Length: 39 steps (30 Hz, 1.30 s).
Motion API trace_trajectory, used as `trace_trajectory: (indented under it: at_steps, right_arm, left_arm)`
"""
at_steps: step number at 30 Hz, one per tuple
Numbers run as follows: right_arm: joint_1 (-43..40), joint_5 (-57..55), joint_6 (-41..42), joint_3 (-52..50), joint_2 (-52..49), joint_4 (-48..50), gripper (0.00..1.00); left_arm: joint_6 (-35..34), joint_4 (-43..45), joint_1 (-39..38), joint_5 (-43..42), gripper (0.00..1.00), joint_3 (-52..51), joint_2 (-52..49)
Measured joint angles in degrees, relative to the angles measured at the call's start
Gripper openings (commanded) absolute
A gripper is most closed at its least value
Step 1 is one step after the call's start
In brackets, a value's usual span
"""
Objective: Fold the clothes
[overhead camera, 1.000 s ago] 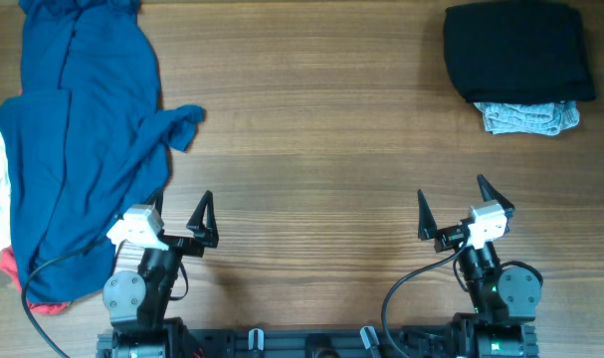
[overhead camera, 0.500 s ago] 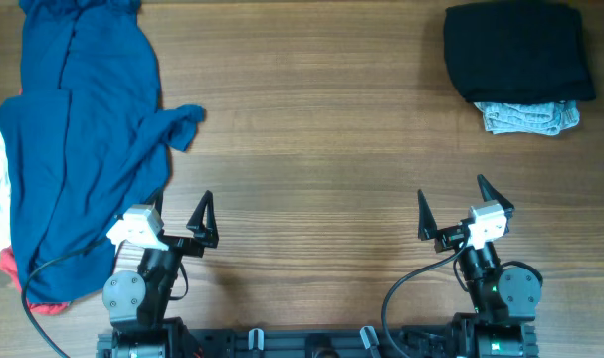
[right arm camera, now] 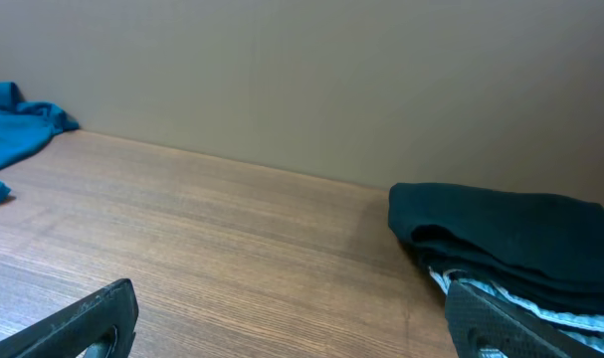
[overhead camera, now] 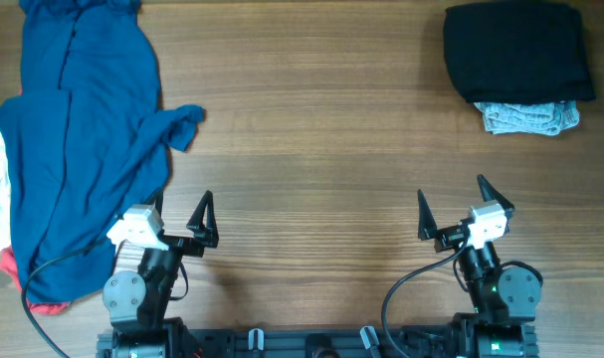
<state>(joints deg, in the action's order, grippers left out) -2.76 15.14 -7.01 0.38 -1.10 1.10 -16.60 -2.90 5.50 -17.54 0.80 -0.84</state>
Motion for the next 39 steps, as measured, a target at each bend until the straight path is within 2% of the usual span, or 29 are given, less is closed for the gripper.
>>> trace_trajectory:
  at_steps: [31, 39]
  right_arm:
    - [0.0, 1.4, 0.0, 0.0, 0.0, 2.0, 1.00]
    - [0.0, 5.4, 4.0, 1.2, -1.6, 3.6, 1.00]
  left_arm:
    - [0.0, 0.1, 0.0, 0.0, 1.00, 0.0, 0.0]
    - [0.0, -1.5, 0.0, -0.3, 1.00, 1.0, -0.7]
